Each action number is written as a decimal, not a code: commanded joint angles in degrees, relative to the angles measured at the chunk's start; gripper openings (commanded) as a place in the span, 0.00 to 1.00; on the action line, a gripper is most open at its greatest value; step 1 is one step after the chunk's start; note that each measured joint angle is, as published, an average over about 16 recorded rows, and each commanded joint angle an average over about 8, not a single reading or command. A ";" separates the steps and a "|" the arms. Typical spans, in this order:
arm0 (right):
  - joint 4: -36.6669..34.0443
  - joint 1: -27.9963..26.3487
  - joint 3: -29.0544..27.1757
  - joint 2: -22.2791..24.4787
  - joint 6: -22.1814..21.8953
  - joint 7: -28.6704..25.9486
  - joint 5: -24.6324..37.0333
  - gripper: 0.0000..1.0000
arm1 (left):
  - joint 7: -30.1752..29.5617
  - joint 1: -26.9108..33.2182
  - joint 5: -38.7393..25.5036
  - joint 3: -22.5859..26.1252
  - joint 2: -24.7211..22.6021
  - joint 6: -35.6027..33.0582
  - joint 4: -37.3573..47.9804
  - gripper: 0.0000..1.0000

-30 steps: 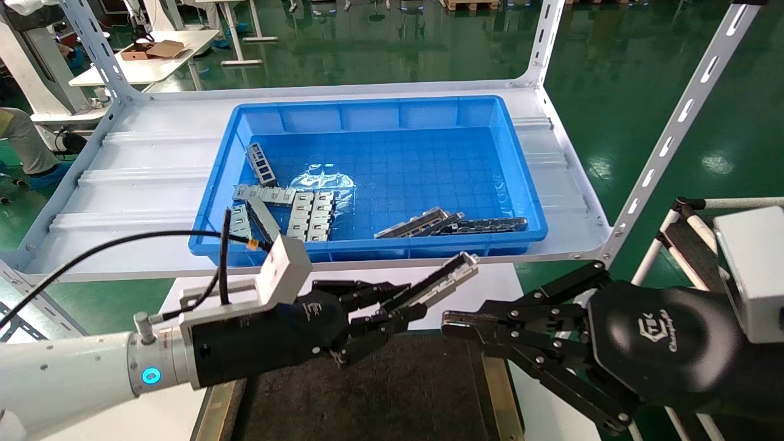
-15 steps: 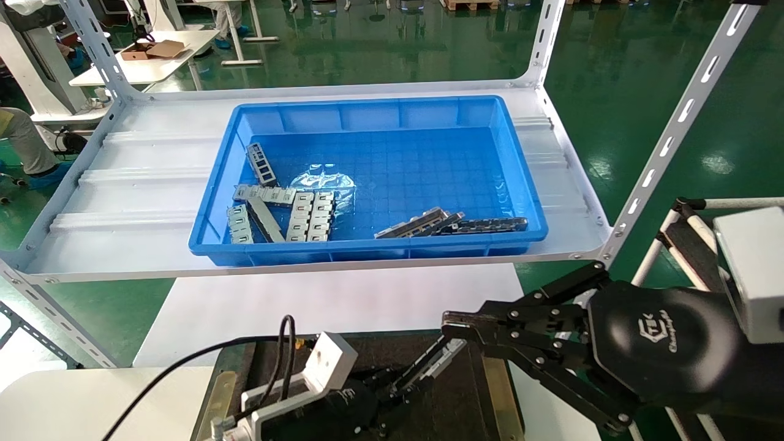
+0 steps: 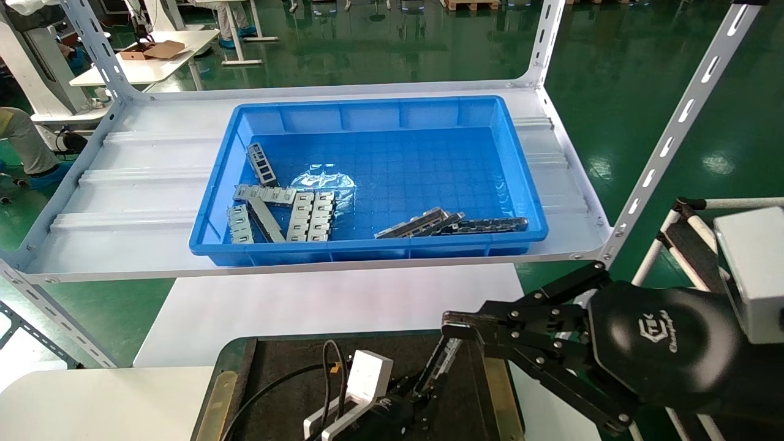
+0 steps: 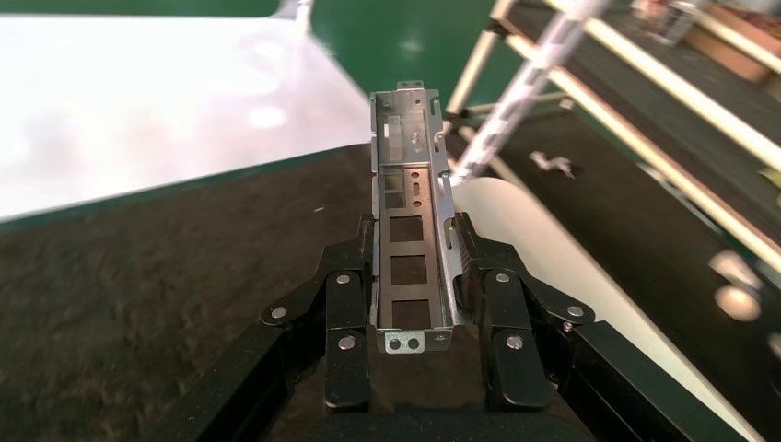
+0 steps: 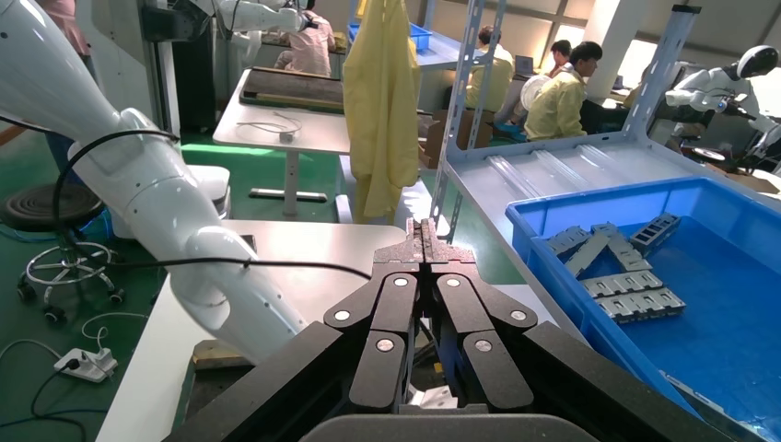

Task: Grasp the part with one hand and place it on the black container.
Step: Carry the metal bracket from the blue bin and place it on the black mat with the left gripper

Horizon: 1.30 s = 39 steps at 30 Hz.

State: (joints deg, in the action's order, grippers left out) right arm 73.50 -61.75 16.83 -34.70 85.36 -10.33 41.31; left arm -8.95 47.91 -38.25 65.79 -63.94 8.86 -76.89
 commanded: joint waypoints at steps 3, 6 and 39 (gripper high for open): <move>0.00 0.00 0.01 0.01 -0.01 0.01 -0.01 0.00 | 0.08 -0.91 1.28 1.24 -3.62 7.98 0.32 0.00; 0.00 -0.01 0.02 0.01 -0.01 0.01 -0.02 0.00 | 0.92 -1.08 2.58 2.20 -6.08 13.10 0.97 0.00; 0.00 -0.03 0.13 0.05 -0.06 0.07 -0.09 0.00 | -8.48 4.04 4.58 11.99 -14.59 26.31 11.97 0.00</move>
State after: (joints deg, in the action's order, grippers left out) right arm 73.50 -61.78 16.96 -34.65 85.31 -10.27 41.22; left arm -17.32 51.96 -33.64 77.68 -78.52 35.14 -64.87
